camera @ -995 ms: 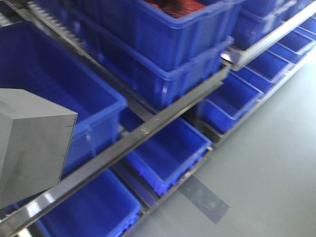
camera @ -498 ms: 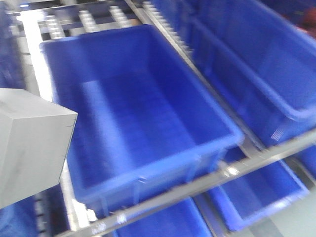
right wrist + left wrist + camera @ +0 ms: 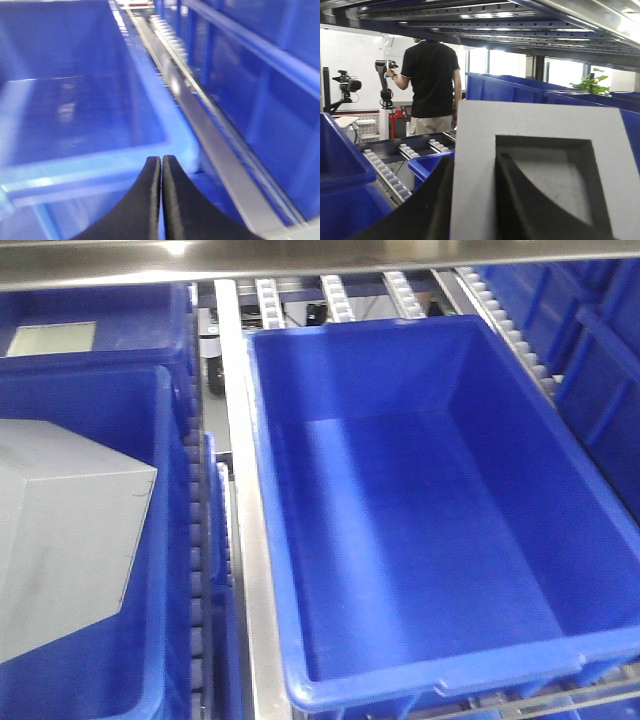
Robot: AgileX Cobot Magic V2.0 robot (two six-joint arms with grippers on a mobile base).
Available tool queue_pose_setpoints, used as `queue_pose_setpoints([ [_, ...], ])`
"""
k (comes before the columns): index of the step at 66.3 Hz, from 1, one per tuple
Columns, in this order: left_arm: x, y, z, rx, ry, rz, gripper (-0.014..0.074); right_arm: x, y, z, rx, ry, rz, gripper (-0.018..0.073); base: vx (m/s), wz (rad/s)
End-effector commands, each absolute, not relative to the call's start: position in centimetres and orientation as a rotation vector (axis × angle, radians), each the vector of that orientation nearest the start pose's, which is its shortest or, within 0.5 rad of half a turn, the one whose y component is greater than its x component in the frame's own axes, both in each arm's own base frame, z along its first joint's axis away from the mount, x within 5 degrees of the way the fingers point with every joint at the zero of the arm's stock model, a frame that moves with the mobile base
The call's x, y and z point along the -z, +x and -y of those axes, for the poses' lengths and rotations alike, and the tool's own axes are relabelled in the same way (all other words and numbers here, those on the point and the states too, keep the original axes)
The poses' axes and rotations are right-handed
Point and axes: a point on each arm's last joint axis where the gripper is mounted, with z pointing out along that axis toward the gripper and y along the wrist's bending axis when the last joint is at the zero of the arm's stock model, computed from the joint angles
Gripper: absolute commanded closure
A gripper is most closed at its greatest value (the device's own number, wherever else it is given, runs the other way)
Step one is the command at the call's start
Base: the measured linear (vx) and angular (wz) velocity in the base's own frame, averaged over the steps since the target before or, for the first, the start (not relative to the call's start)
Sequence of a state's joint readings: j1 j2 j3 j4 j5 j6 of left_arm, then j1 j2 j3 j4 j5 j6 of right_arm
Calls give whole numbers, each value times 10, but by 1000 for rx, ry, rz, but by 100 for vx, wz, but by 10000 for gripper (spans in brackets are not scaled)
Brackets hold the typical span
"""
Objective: Sort gray base to blue bin
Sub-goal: 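Turn and stop facing two open blue bins on the shelf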
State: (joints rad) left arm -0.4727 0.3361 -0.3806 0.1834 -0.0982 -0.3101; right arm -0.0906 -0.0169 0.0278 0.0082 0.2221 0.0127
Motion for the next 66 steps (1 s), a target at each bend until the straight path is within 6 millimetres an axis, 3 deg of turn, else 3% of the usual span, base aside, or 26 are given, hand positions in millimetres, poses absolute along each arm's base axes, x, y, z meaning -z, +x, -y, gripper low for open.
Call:
queue_pose_setpoints([
  [1, -346, 67, 38, 566, 229, -1224, 603, -191, 56, 5, 69, 74, -1641, 564, 6, 23],
  [66, -346, 67, 38, 566, 229, -1224, 603, -191, 56, 5, 69, 74, -1641, 564, 4, 18],
])
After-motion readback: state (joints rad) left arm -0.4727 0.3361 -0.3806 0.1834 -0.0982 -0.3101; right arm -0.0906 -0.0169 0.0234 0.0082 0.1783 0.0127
